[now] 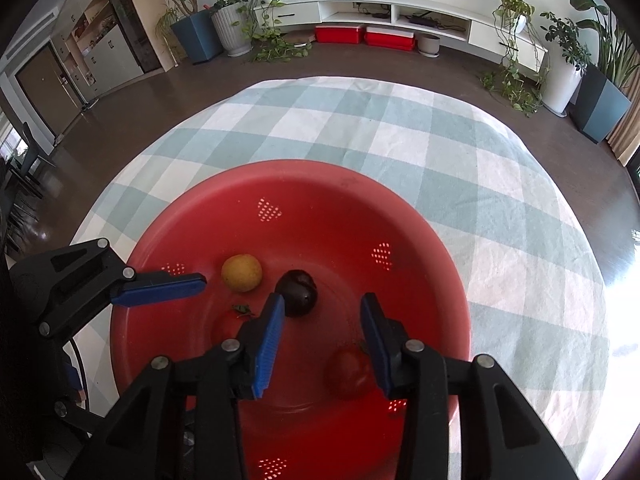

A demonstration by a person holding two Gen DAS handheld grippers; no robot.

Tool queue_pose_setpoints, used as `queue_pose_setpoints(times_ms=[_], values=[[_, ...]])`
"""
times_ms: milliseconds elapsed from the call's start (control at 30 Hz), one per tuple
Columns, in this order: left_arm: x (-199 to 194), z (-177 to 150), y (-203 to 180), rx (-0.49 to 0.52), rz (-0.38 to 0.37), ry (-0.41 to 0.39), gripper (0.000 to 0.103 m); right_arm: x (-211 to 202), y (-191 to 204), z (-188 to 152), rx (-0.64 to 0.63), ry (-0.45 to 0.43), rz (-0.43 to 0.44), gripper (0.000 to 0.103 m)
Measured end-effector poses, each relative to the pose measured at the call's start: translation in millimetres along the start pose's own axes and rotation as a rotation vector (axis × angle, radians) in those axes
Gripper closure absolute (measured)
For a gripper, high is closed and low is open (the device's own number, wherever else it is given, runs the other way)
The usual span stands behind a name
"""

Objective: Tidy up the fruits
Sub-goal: 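Open the left gripper over the bowl while the right gripper releases the plum, then withdraw both grippers from the bowl toward the remaining fruit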

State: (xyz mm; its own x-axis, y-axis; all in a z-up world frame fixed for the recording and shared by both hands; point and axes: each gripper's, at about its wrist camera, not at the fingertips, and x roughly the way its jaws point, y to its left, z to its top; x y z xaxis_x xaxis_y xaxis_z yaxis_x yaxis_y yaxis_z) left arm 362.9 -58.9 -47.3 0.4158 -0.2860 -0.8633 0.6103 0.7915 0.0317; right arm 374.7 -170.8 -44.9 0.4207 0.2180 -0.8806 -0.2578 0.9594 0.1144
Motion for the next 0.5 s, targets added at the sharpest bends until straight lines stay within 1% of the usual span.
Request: queue_pose_setpoints(times_ms=[67,133,200,233,300,333,367,400,500], values=[[-6.5,-0.9,0.8,-0.005,0.002,-0.012,0.038,-11.8,0.3,-0.9,0.002,-0.026,-0.003,0.060],[-19.2,-2.8,0.1,-0.012,0.004,-0.037,0.035,-28.8,0.1,-2.2,0.013,-0.059,0.003,0.058],[-36.5,-6.2,-0.9,-0.024,0.006,-0.075,0.026,-52.2,-0.4,-6.6,0.032,-0.109,0.036,0.048],[-47.2,-9.2,-1.5,-0.030,0.005,-0.098,0.024,-65.7,-0.4,-10.7,0.038,-0.141,0.057,0.045],[-70.2,-18.1,-2.8,-0.047,0.004,-0.153,0.016,-93.2,1.2,-22.3,0.046,-0.211,0.102,0.031],[-81.4,-23.9,-4.0,-0.053,-0.001,-0.180,0.009,-106.4,1.9,-30.3,0.050,-0.243,0.125,0.028],[-92.4,-30.7,-4.5,-0.059,-0.007,-0.204,0.005,-118.5,2.9,-39.4,0.054,-0.269,0.145,0.024],[-102.8,-38.8,-6.1,-0.065,-0.012,-0.226,0.004,-129.4,3.8,-50.1,0.060,-0.291,0.163,0.020],[-124.6,-66.2,-11.4,-0.102,-0.030,-0.259,0.000,-153.1,9.1,-85.4,0.076,-0.334,0.189,0.018]])
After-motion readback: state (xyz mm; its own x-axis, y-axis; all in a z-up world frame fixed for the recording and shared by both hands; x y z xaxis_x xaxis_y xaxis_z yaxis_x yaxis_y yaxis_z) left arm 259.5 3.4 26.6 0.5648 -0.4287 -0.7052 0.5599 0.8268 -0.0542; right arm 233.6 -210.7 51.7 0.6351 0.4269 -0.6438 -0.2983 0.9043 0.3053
